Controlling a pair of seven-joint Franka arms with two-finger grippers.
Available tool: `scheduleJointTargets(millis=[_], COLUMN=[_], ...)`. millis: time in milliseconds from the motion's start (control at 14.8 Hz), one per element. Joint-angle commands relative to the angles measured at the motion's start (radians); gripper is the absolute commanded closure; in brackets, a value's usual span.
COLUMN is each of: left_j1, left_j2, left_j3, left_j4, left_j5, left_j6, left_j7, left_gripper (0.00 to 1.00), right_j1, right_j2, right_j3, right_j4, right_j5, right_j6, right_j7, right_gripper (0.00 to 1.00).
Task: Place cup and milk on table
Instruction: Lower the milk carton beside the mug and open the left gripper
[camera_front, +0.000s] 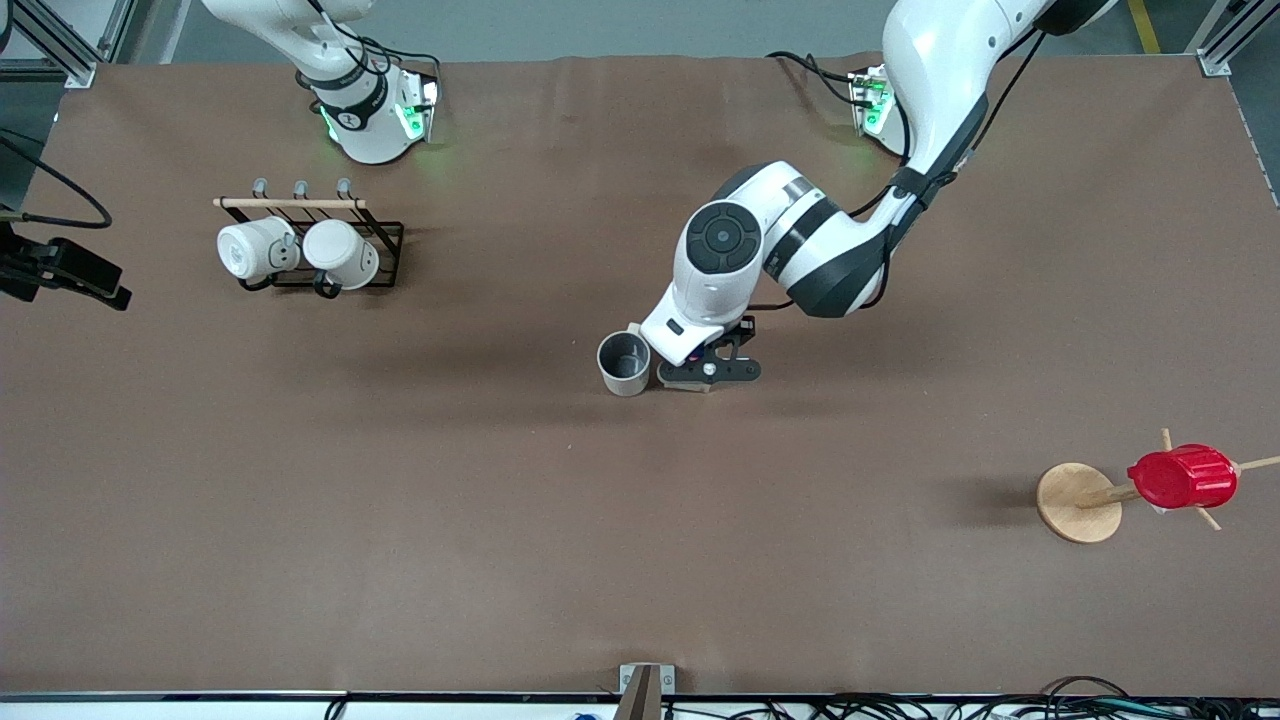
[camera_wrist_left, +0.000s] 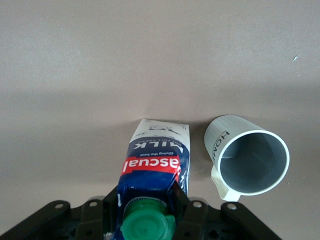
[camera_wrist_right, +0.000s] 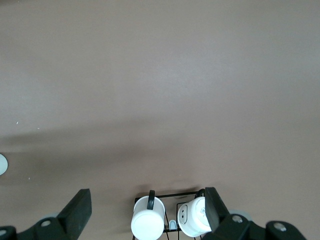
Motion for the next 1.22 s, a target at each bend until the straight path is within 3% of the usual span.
scheduleJointTargets(millis=[0, 135, 474, 880, 1151], left_j1=[-0.007, -0.001, 0.048, 0.219, 0.311], left_j2=[-0.007, -0.027, -0.145, -0.31, -0.36], left_j3=[0.001, 0.001, 0.0, -0.008, -0.009], left_j4=[0.015, 0.015, 0.006, -0.069, -0.071], left_j5=[0.019, 0.021, 0.016, 0.011, 0.002], left_j6=[-0.016, -0.016, -0.047, -0.082, -0.102], left_j7=[-0.003, -0.003, -0.008, 0.012, 0.129], left_gripper=[0.27, 0.0, 0.0, 0.0, 0.0], right_j1=[-0.01, -0.01, -0.013, -0.013, -0.013], right_j2=[-0.013, -0.015, -0.015, -0.016, -0.016], right_j3=[0.005, 0.003, 0.003, 0.003, 0.006], right_j4=[-0.001, -0.002, -0.001, -0.001, -0.001], right_j5=[0.014, 0.014, 0.017, 0.019, 0.014], right_j6=[-0.014, -0.014, -0.022, -0.031, -0.033], right_j7=[-0.013, -0.015, -0.038, -0.039, -0.045], right_gripper=[0.0, 0.0, 0.0, 0.0, 0.0])
